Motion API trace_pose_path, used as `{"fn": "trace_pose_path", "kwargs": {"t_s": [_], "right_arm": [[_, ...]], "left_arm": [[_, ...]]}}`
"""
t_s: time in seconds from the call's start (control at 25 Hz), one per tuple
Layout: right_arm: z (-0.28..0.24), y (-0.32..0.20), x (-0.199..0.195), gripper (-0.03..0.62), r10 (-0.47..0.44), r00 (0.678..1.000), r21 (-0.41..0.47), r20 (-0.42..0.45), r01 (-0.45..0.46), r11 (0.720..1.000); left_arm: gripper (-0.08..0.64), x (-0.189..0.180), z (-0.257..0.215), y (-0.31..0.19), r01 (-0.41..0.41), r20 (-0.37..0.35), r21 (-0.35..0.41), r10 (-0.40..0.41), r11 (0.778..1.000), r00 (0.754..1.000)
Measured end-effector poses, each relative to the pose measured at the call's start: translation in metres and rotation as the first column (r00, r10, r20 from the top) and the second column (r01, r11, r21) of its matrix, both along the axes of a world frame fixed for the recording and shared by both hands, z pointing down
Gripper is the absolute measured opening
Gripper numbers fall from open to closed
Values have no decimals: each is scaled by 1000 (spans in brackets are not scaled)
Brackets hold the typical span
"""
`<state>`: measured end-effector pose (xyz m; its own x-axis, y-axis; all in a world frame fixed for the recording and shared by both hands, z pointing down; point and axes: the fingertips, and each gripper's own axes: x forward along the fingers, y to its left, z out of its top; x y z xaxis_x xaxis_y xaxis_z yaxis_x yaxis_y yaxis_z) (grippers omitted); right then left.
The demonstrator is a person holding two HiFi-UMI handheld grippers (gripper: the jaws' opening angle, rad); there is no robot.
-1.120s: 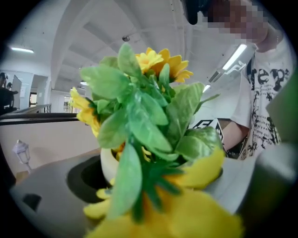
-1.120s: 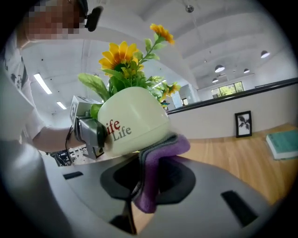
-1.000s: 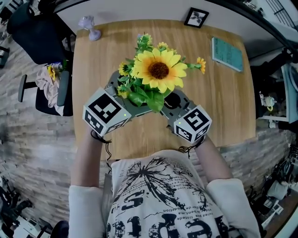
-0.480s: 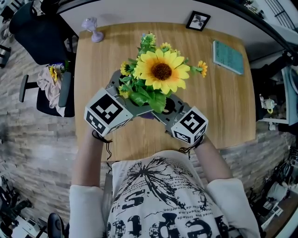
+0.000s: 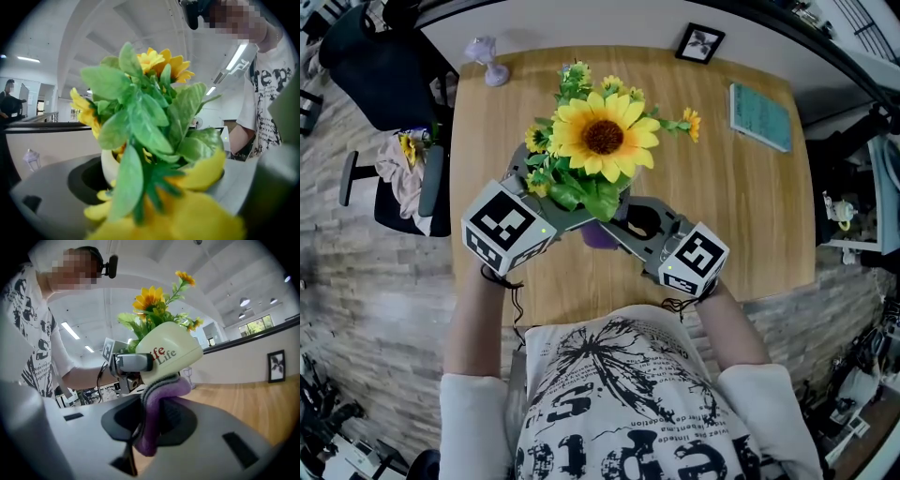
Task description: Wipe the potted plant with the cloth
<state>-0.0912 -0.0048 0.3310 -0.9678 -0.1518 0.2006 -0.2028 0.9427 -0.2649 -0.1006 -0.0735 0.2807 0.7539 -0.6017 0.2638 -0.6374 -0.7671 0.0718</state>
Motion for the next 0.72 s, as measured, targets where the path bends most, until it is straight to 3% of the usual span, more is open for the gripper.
{"fn": "trace_pose_path", "kwargs": {"t_s": [0.2, 0.72], "right_arm": [[-2, -6, 10, 74, 24, 1000, 18, -19, -23, 1000], [-4, -35, 39, 75, 159, 984, 109, -84, -149, 983]], "left_arm": [[529, -3, 3, -1, 3, 28, -4, -3, 1000, 1000], [529, -10, 16, 0, 16, 12, -37, -16, 999, 1000]]}}
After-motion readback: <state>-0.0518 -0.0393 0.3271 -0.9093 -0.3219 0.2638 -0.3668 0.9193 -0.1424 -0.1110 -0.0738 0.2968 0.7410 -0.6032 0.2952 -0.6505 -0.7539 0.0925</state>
